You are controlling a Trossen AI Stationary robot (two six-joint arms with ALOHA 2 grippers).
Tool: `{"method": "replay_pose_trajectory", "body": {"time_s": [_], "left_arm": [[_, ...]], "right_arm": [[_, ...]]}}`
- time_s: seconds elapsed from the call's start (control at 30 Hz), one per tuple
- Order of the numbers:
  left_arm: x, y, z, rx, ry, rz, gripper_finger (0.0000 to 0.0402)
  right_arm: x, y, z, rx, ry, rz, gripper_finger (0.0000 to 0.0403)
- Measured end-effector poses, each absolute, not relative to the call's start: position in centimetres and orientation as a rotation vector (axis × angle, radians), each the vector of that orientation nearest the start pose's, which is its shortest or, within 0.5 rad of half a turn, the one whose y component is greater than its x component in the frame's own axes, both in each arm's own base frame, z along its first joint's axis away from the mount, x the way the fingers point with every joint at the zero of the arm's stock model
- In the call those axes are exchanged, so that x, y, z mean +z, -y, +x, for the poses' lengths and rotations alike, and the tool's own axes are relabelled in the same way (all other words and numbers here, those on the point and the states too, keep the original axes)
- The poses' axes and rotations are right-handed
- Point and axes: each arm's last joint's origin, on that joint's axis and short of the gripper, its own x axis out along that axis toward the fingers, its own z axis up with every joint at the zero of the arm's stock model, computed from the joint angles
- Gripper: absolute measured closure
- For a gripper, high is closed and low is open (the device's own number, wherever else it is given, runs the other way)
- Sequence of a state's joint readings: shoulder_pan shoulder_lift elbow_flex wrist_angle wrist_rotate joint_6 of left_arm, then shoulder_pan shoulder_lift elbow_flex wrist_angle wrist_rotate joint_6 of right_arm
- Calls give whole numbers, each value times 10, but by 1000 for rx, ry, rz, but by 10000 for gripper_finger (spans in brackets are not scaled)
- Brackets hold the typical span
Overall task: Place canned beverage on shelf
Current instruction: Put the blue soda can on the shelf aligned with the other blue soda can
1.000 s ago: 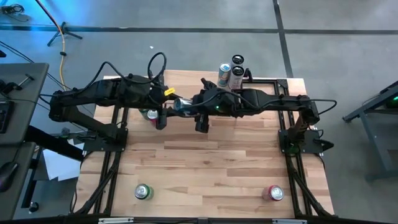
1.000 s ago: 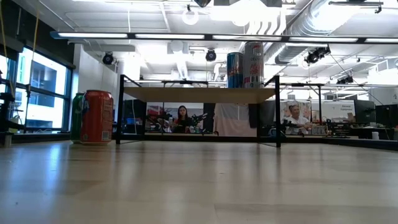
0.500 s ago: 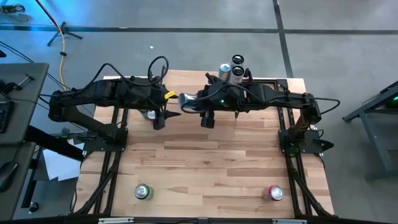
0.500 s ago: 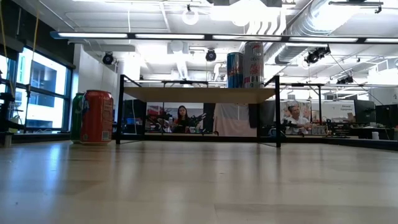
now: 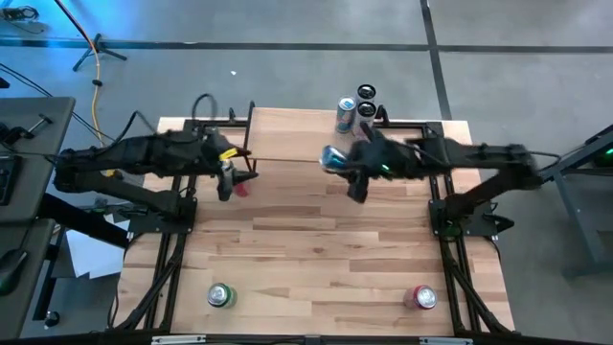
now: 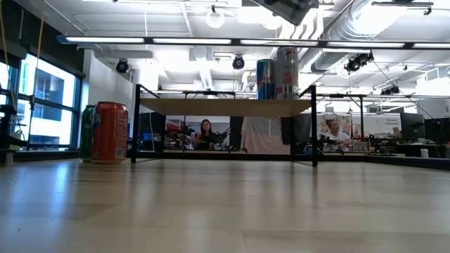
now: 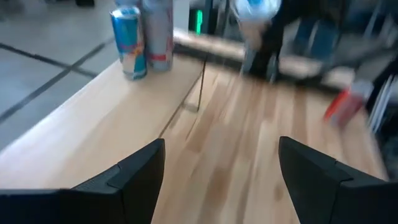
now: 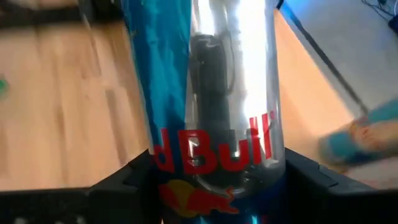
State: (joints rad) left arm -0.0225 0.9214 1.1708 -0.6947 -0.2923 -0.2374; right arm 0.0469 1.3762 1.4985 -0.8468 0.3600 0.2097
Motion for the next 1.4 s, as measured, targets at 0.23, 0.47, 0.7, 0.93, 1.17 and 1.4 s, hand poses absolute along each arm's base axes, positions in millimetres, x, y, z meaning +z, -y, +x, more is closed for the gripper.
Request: {"method": "replay_pose_trajectory", "body": {"time_s": [0.23, 0.47, 0.7, 0.93, 1.17, 1.4], "left_arm": [[354, 0, 153, 359, -107, -295, 133], [351, 1, 159, 373, 18, -329, 133], [354, 1, 162, 373, 51, -338, 133], [355, 1, 162, 376, 59, -341, 133], [355, 1, 162, 376, 58, -340, 133], [354, 1, 162, 376, 49, -298, 133]], "right_arm": [[317, -37, 267, -359, -261, 309, 187], [270, -40, 310, -740, 45, 274, 187], [262, -15, 367, -997, 25, 132, 187], [253, 23, 405, -1117, 59, 174, 187], [231, 45, 417, -1141, 69, 231, 187], [223, 57, 418, -1171, 67, 238, 187]]}}
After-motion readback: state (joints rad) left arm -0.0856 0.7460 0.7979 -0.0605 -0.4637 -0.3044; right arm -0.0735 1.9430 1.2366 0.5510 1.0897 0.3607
